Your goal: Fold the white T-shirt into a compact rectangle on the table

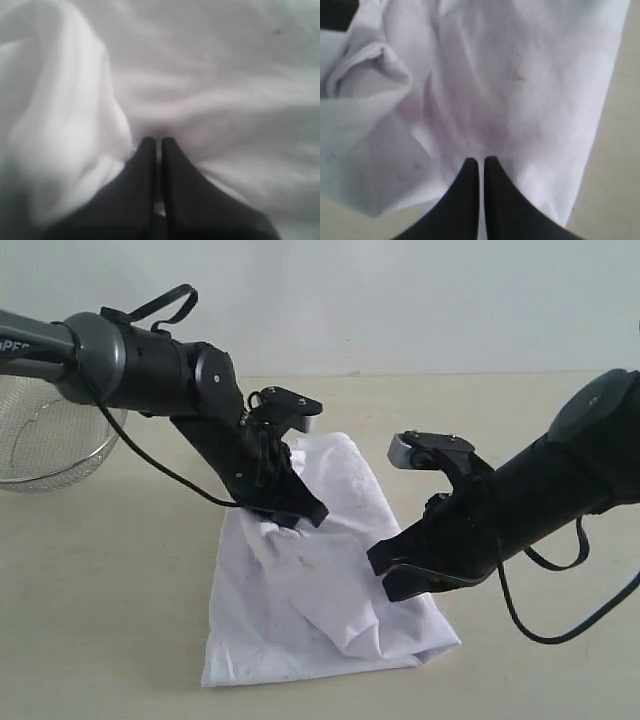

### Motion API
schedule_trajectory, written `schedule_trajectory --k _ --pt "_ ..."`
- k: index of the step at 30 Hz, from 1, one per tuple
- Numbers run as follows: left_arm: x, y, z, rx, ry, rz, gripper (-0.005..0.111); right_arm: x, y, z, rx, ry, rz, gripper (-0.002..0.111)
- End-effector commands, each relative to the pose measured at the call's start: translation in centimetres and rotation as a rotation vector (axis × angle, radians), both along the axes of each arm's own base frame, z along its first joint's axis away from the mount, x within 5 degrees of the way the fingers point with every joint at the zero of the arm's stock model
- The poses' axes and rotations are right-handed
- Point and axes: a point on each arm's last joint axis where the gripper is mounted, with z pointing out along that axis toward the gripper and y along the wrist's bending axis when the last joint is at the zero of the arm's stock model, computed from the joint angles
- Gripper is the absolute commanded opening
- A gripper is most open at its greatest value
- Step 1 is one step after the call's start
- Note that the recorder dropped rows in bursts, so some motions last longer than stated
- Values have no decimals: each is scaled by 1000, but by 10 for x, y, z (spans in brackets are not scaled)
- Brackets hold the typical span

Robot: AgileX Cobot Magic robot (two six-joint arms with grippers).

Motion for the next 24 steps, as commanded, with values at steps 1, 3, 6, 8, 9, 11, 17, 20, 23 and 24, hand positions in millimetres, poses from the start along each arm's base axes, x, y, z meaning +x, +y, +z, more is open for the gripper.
schedule_trajectory --k 1,3,6,8,9,11,17,20,23,24 --pt "10 21 6 23 9 54 5 1 2 -4 -9 -1 6 0" --pt "12 29 13 19 7 70 5 1 2 -8 -11 16 8 0" --pt "15 38 25 6 -20 93 5 0 3 -15 -10 48 16 0" --pt "17 43 35 2 -37 102 5 0 3 -17 -10 55 17 0" --pt "16 45 39 6 -40 99 5 0 3 -17 -11 57 17 0" --pt "14 49 47 8 -37 99 5 0 3 -17 -11 54 20 0" --pt "5 52 69 6 -21 84 5 -3 6 -16 19 81 50 0" --pt "-2 55 74 21 31 70 5 -6 9 -13 61 90 96 0" --pt "-10 60 74 33 71 75 5 -5 10 -13 63 69 95 0" --pt "-13 62 74 30 75 90 5 -4 9 -13 56 61 88 0"
